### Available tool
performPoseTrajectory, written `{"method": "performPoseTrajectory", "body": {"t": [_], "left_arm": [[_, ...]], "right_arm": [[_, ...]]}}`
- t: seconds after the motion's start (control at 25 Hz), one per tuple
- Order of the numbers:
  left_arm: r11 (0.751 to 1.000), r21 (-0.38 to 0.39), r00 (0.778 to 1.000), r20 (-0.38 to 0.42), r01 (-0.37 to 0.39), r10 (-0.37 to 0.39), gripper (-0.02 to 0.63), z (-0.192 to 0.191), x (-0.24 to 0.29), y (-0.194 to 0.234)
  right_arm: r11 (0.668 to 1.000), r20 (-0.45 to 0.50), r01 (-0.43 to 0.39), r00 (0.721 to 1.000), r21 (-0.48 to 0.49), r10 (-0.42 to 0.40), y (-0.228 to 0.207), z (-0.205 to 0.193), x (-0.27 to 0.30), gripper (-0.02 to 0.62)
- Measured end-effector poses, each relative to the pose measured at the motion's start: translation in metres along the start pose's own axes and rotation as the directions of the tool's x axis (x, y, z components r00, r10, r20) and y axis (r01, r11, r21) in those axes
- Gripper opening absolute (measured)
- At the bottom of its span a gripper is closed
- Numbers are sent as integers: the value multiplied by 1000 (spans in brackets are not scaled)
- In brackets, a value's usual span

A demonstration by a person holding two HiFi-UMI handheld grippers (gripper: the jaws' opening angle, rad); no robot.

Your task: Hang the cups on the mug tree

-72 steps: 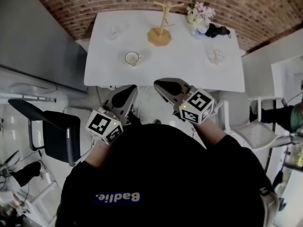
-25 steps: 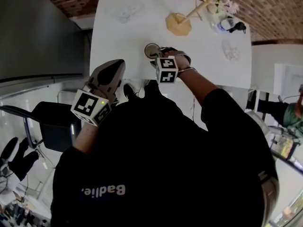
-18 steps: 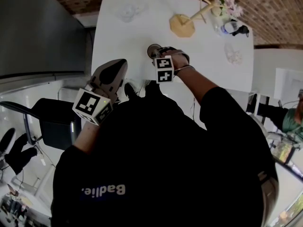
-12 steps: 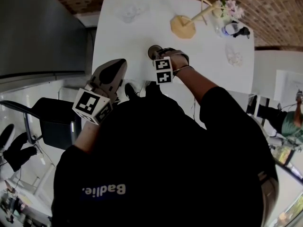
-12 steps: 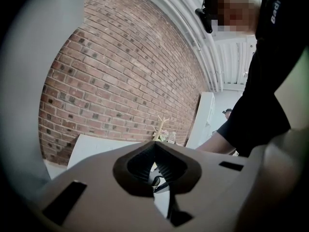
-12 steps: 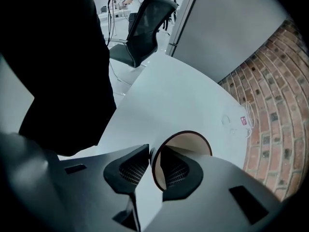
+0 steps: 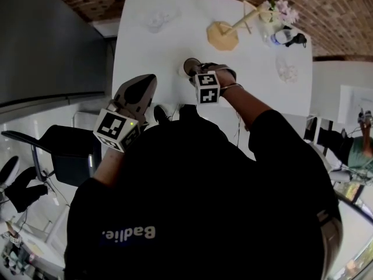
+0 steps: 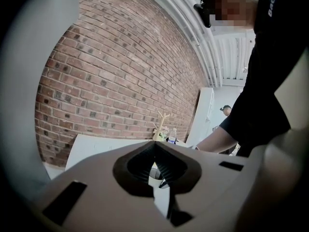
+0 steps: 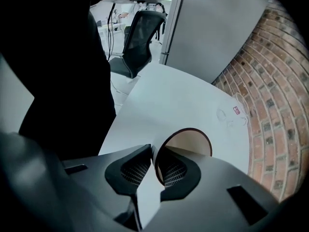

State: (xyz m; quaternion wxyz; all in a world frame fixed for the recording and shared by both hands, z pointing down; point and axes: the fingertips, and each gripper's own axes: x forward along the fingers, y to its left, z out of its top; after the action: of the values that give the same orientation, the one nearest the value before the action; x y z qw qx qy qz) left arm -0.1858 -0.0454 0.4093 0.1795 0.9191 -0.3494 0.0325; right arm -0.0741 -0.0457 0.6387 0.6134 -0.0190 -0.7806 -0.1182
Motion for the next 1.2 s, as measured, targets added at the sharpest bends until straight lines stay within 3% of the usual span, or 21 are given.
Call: {"method": "performPoseTrajectory", "body": {"t": [0.24, 0.44, 0.6, 0.84, 1.08, 1.2], "left_arm": [[998, 58, 999, -31, 36, -35, -2, -9, 29, -2], [993, 96, 996, -69, 66, -59, -2, -16, 56, -1], [990, 101, 989, -121, 100, -88, 60, -28, 80, 1], [981, 114, 967, -219, 155, -127, 183, -50, 111, 1], [968, 168, 925, -361, 188, -117, 322, -81, 140, 4], [955, 208, 905, -411, 213, -113, 357, -88, 153, 4]], "right_arm": [[986, 126, 26, 991, 164, -48, -17, -9, -28, 69], [953, 247, 40, 962, 299, -118, -42, -7, -68, 67], [925, 308, 47, 936, 378, -173, -58, -10, -90, 66], [921, 408, 14, 894, 389, -186, -66, -3, -123, 66], [938, 519, -39, 840, 346, -156, -66, 7, -157, 66], [943, 581, -65, 800, 327, -146, -66, 14, -167, 66]]}}
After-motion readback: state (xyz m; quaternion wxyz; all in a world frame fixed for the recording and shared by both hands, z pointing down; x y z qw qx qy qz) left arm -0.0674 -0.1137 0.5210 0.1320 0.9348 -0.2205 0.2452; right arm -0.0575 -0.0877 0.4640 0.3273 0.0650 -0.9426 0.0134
